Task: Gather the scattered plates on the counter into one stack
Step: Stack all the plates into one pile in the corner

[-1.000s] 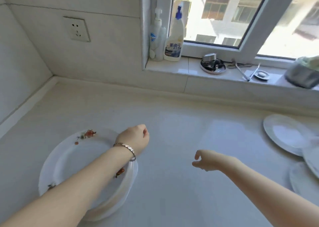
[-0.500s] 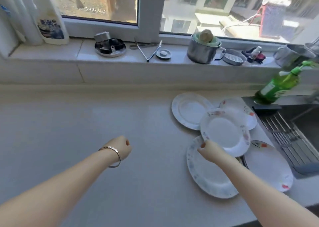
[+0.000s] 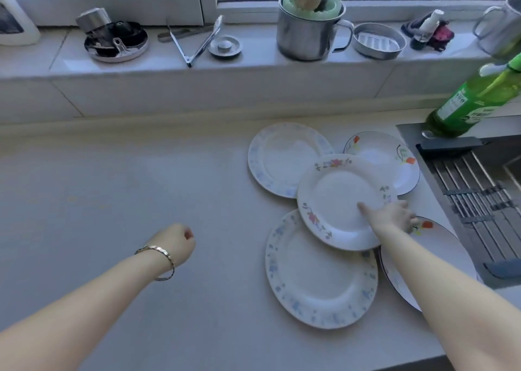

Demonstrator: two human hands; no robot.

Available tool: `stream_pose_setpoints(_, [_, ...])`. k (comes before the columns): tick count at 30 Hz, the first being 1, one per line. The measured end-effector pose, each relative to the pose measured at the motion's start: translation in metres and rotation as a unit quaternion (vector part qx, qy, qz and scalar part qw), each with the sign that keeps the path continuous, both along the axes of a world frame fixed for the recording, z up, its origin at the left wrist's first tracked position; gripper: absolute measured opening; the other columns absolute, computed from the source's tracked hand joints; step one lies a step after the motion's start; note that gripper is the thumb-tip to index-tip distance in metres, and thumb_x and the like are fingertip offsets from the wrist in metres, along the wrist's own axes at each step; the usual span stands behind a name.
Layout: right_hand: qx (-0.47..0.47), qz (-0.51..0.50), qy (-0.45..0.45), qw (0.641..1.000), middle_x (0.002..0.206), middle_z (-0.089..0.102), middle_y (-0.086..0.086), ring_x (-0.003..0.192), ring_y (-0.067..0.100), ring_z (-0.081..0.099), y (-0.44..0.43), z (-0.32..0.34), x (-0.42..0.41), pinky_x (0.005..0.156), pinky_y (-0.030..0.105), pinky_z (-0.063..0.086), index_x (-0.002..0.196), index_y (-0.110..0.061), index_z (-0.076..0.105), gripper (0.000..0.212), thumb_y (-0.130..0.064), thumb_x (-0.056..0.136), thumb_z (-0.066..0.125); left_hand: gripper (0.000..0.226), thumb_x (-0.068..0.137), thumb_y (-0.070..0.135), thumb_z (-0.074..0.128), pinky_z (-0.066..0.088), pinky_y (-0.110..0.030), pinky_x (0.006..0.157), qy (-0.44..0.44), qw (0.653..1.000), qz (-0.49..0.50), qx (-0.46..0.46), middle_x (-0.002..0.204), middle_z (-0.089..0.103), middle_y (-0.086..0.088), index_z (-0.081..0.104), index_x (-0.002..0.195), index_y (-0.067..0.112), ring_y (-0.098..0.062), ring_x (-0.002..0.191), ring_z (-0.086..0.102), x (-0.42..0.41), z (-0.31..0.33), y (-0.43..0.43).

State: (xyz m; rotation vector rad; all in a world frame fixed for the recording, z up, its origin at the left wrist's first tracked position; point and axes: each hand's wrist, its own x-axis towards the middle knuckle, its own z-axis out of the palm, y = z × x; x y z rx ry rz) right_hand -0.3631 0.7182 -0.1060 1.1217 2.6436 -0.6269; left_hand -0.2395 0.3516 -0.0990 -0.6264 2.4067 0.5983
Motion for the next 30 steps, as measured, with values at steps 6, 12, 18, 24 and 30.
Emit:
stream_pose_setpoints(6, [-0.082, -0.027, 0.076, 0.993, 0.116, 0.059, 0.025, 0.111, 0.039, 0.053, 0.021, 0.005, 0.001, 0.074, 0.036, 0.037, 0.11, 0.006, 0.054, 0.066, -0.043, 0.071, 0.076, 0.019, 0.088, 0.015, 0.041, 0.053, -0.032, 0.08, -0.006, 1.0, -0.004, -0.008, 0.092, 0.072, -0.008, 0.059, 0.087, 0.014, -0.026, 0.089, 0.069, -0.006, 0.001, 0.007])
stream_pose_setpoints(12, [-0.176, -0.023, 0.193, 0.965, 0.092, 0.052, 0.01, 0.085, 0.023, 0.051, 0.013, 0.018, 0.014, 0.067, 0.029, 0.034, 0.091, -0.006, 0.045, 0.032, -0.025, 0.082, 0.069, 0.019, 0.087, 0.013, 0.041, 0.052, -0.029, 0.074, 0.008, 1.0, -0.003, 0.01, 0.076, 0.069, -0.003, 0.057, 0.079, 0.017, -0.023, 0.07, 0.067, -0.01, 0.002, 0.009])
stream_pose_setpoints(18, [-0.224, 0.031, 0.209, 0.951, 0.086, 0.058, 0.008, 0.08, 0.022, 0.054, -0.026, 0.031, 0.029, 0.069, 0.029, 0.038, 0.085, -0.009, 0.054, 0.025, -0.023, 0.078, 0.073, 0.019, 0.088, 0.013, 0.042, 0.05, -0.026, 0.07, 0.037, 0.999, 0.029, 0.015, 0.065, 0.065, 0.003, 0.056, 0.076, 0.017, -0.016, 0.058, 0.062, 0.005, 0.01, -0.022])
stream_pose_setpoints(24, [-0.381, 0.069, 0.154, 0.909, 0.073, 0.063, 0.006, 0.061, 0.022, 0.058, -0.116, 0.049, 0.051, 0.058, 0.026, 0.051, 0.079, -0.009, 0.063, 0.015, -0.017, 0.076, 0.075, 0.018, 0.089, 0.013, 0.042, 0.048, -0.025, 0.068, 0.076, 0.992, 0.1, 0.004, 0.067, 0.064, 0.0, 0.059, 0.086, 0.011, -0.02, 0.062, 0.062, 0.042, 0.038, -0.09])
stream_pose_setpoints(30, [-0.513, 0.102, 0.087, 0.848, 0.07, 0.066, 0.002, 0.055, 0.017, 0.064, -0.258, 0.081, 0.087, 0.048, 0.023, 0.055, 0.075, -0.011, 0.062, 0.013, -0.019, 0.082, 0.069, 0.017, 0.089, 0.015, 0.044, 0.051, -0.029, 0.074, 0.146, 0.974, 0.168, -0.046, 0.068, 0.065, 0.003, 0.057, 0.079, 0.018, -0.025, 0.081, 0.07, 0.101, 0.082, -0.192])
